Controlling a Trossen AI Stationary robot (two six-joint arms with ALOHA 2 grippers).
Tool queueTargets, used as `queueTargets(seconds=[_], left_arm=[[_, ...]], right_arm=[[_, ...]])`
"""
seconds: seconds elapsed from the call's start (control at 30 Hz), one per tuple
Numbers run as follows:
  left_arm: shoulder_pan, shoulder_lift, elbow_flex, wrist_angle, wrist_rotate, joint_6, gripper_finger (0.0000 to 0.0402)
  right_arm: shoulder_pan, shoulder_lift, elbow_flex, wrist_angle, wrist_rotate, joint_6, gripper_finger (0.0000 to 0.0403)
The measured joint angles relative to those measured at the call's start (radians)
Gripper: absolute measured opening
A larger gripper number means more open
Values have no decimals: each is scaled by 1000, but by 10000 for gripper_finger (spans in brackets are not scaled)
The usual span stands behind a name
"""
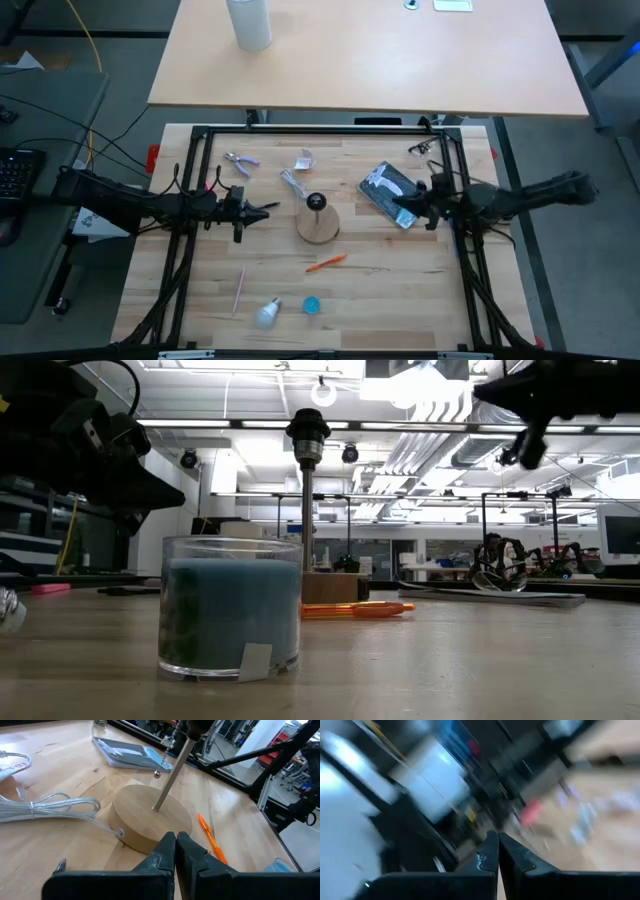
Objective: Screw lightbulb
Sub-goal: Return to Home Position
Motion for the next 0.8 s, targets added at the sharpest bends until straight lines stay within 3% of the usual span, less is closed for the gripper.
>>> queueTargets(seconds=[0.07, 0.13, 0.2, 0.33, 0.5, 0.57, 0.67, 0.8], left_arm=[[0, 0, 0, -1, 0, 0, 0], [0, 0, 0, 0, 0, 0, 0], [0, 0, 0, 1, -1, 1, 0], [0, 0, 0, -7, -1, 1, 0], [0, 0, 0, -9, -1, 1, 0], [0, 0, 0, -7, -1, 1, 0], [0, 0, 0, -8, -1, 1, 0], [0, 0, 0, -8, -1, 1, 0]], right_arm=[[-74, 3, -136, 309, -86, -88, 0], [-152, 2, -242, 507, -171, -128, 0], [-235, -7, -251, 500, -259, -168, 0], [-392, -11, -207, 436, -610, -305, 0], [-542, -10, -203, 325, -934, -313, 0], [-570, -10, -203, 258, -982, -327, 0], [-581, -10, -203, 145, -959, -439, 0], [-561, -10, -203, -11, -736, -544, 0]])
